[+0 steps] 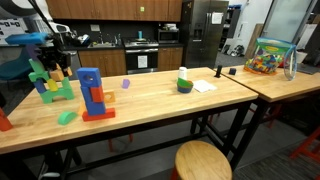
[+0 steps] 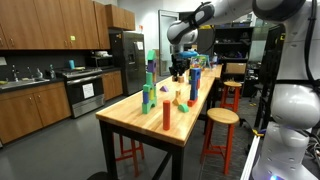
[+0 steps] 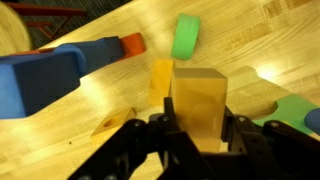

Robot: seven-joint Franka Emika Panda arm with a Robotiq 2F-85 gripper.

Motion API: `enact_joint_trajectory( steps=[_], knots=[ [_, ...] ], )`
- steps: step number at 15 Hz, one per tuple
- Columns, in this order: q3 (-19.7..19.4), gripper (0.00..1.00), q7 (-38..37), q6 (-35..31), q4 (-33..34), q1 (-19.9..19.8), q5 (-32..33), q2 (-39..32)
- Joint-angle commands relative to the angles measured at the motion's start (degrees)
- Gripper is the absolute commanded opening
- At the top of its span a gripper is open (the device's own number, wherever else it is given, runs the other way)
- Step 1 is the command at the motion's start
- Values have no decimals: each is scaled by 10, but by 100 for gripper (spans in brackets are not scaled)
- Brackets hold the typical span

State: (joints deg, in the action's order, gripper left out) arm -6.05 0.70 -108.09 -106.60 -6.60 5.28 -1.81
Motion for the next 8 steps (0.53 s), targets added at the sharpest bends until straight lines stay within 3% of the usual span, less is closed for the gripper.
enact_joint_trajectory(
  steps=[1, 8],
  knots=[
    [2, 16, 33, 4, -3, 2, -33, -21],
    [11, 16, 46, 5, -4, 5, -37, -58]
  ],
)
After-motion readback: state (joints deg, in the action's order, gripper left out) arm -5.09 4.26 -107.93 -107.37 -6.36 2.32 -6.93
